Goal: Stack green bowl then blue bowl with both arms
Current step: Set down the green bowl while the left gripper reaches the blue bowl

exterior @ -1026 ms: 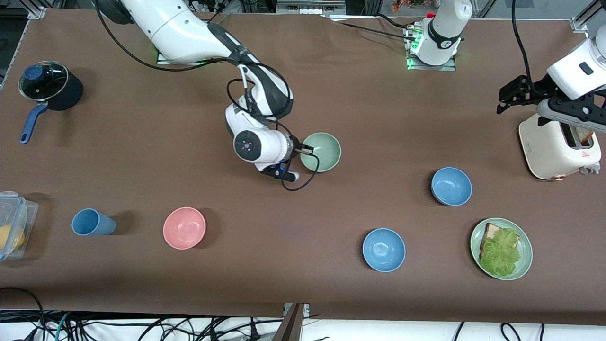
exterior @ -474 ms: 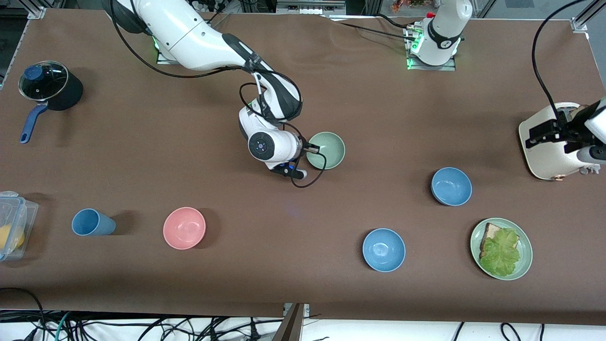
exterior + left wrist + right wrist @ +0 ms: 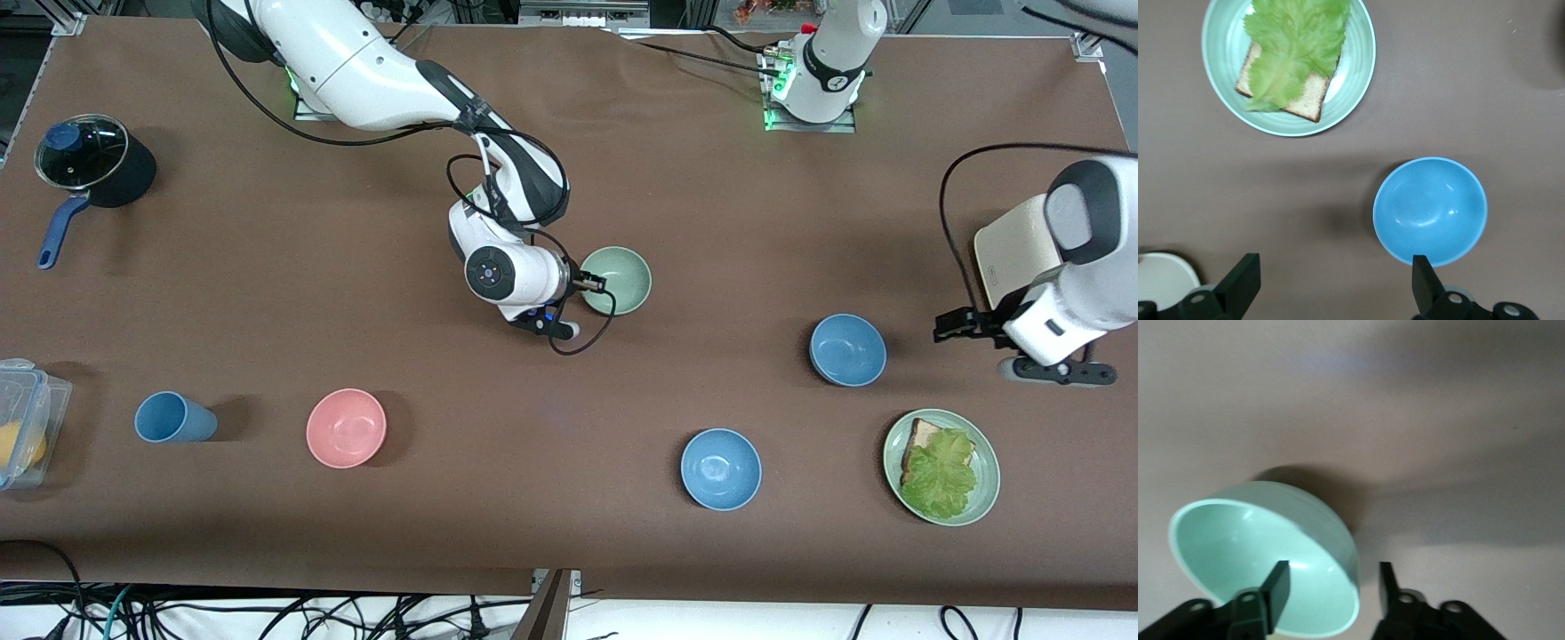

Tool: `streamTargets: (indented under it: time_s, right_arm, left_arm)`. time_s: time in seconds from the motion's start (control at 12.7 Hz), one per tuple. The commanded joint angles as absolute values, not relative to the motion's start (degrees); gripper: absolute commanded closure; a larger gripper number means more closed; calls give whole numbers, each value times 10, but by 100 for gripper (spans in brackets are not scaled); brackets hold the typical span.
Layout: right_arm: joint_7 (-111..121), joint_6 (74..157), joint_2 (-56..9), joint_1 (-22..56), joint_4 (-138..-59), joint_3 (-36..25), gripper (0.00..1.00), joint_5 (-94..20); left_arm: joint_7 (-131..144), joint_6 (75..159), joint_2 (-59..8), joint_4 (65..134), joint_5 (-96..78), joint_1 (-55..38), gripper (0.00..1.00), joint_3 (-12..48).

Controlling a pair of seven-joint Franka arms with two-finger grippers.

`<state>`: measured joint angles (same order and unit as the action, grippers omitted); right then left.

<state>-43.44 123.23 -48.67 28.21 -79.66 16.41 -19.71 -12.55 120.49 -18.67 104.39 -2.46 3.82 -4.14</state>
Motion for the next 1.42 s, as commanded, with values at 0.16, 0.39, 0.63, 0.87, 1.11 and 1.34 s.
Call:
streamTargets:
  time_s: [0.16, 0.39, 0.63, 0.87, 1.11, 1.34]
  right_arm:
    - [-404, 1059, -461, 212, -692, 162, 0, -143]
    - [-318, 985, -437, 154, -671, 161, 0, -89]
    - [-208, 936, -395, 62, -671, 161, 0, -55]
    - [-129, 898, -375, -11, -671, 157, 0, -39]
    - [-97, 896, -358, -40, -671, 156, 0, 20]
    - [-95, 888, -314, -57, -674, 137, 0, 25]
  left_arm:
    - [-129, 1268, -170, 1134, -25, 35, 0, -37]
    - [-136, 1267, -189, 1144, -25, 34, 0, -37]
    - [-124, 1269, -211, 1143, -29, 20, 3, -36]
    - [-62, 1285, -225, 1143, -30, 17, 4, -36]
    - [-65, 1351, -257, 1143, -25, 13, 2, -36]
    - [-64, 1355, -269, 1143, -25, 13, 7, -36]
